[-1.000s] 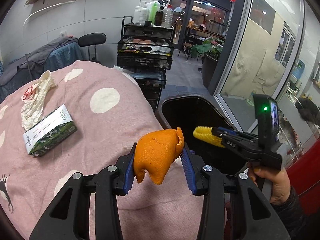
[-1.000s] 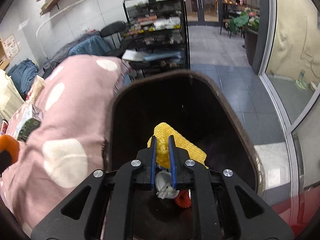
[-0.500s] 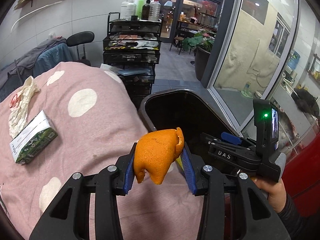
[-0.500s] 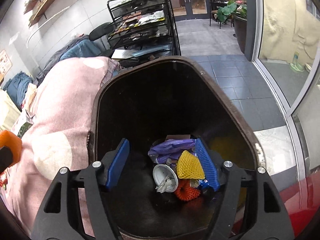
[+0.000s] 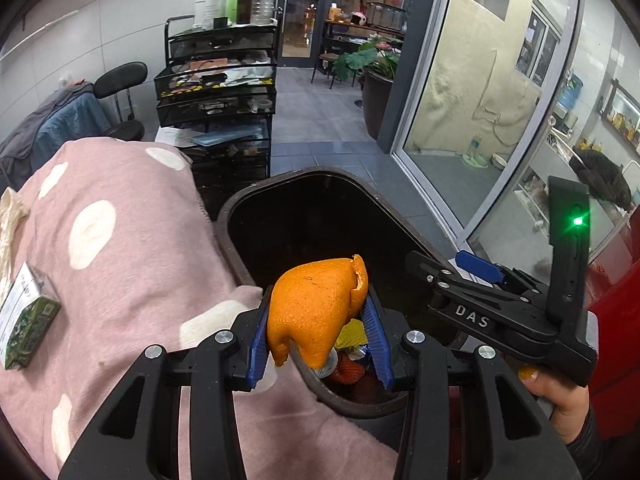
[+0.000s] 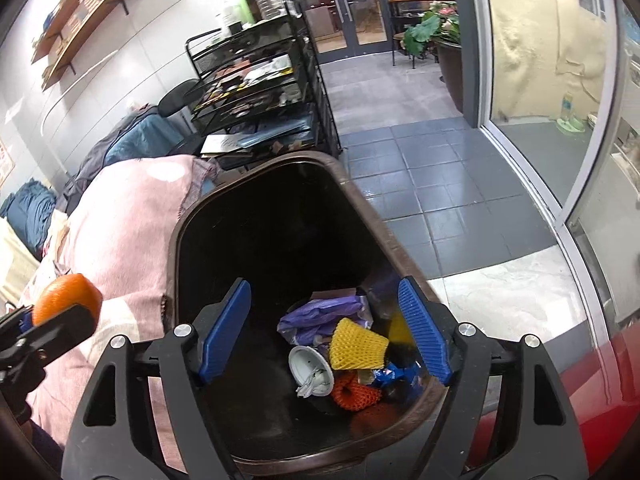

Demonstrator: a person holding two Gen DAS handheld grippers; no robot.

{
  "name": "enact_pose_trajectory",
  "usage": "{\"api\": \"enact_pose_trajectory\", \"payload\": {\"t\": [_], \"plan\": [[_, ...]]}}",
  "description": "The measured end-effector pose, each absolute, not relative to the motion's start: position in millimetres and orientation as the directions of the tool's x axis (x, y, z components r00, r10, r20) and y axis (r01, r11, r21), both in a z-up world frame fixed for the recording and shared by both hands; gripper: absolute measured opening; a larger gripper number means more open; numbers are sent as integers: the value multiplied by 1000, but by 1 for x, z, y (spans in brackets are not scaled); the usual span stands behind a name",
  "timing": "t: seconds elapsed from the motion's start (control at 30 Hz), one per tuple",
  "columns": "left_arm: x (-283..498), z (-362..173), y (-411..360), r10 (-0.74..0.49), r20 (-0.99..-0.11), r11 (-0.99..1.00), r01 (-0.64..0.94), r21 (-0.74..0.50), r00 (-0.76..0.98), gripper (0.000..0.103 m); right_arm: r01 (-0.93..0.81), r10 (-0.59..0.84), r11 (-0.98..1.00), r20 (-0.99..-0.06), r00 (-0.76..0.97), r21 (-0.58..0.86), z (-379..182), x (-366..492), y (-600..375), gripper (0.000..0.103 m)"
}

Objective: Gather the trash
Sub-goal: 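Carry both items over the black bin and open both tools to drop them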

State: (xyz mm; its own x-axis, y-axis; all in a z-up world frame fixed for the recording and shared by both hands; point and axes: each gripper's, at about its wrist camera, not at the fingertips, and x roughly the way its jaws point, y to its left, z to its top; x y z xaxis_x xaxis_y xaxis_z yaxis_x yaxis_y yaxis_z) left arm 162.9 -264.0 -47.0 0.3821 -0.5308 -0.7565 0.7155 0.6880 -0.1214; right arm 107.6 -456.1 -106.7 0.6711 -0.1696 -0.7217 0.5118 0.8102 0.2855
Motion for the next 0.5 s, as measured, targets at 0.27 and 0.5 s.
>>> {"api": "enact_pose_trajectory", "payload": {"t": [0.27,0.5], "plan": [[165,-57,-287,-517,-786,666,736,-119,341,42,531,-189,797,-716,672,287,-105,101,-469,76],[163,-67,-298,-495,-804,658,746,-99,329,44,535,-191,795,-719,668,286,-105,100,-471,76]]}}
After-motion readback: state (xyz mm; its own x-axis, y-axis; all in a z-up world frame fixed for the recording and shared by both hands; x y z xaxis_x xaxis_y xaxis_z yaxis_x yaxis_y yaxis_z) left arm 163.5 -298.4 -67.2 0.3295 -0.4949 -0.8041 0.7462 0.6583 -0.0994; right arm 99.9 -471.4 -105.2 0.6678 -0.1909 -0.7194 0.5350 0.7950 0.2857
